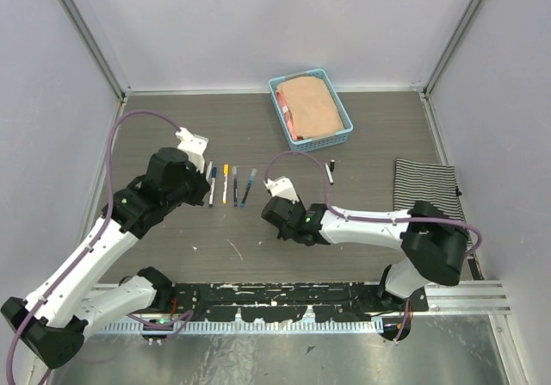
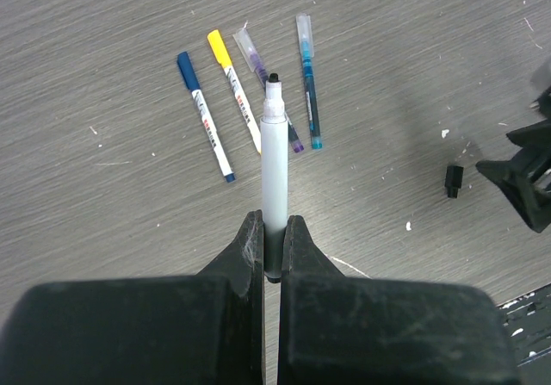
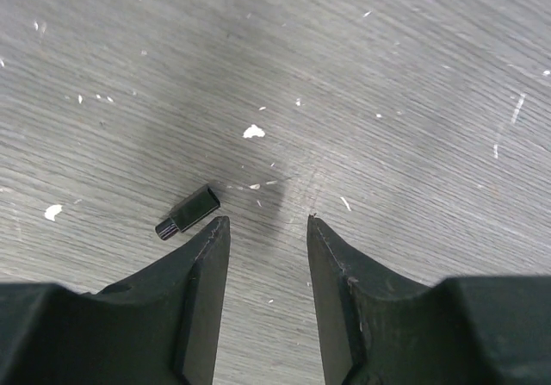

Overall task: Insert the pens into the pen caps
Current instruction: Adjust the pen cap at the center of the board, then insert the pen cap onto the pen.

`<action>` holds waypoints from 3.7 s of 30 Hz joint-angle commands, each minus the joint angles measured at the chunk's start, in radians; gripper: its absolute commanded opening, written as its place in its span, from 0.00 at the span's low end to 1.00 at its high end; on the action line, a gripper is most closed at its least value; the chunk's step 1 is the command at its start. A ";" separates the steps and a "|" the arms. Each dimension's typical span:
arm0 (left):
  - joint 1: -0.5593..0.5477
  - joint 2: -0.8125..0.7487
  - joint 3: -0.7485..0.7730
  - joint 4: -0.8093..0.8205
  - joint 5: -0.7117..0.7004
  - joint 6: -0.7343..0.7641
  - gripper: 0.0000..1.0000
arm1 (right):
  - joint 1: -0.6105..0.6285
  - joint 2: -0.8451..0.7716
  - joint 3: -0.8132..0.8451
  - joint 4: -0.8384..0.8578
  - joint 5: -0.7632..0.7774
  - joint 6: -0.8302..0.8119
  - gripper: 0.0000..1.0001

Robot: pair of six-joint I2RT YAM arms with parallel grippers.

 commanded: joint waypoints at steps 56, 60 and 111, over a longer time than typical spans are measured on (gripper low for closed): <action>0.005 -0.020 0.022 0.029 -0.032 0.025 0.00 | 0.039 0.249 0.235 -0.293 0.089 0.916 0.38; 0.005 -0.019 0.022 0.030 -0.031 0.025 0.00 | 0.039 0.254 0.237 -0.294 0.088 0.912 0.36; 0.005 0.014 0.021 0.041 0.016 0.003 0.00 | -0.022 0.132 0.097 -0.244 -0.262 0.312 0.39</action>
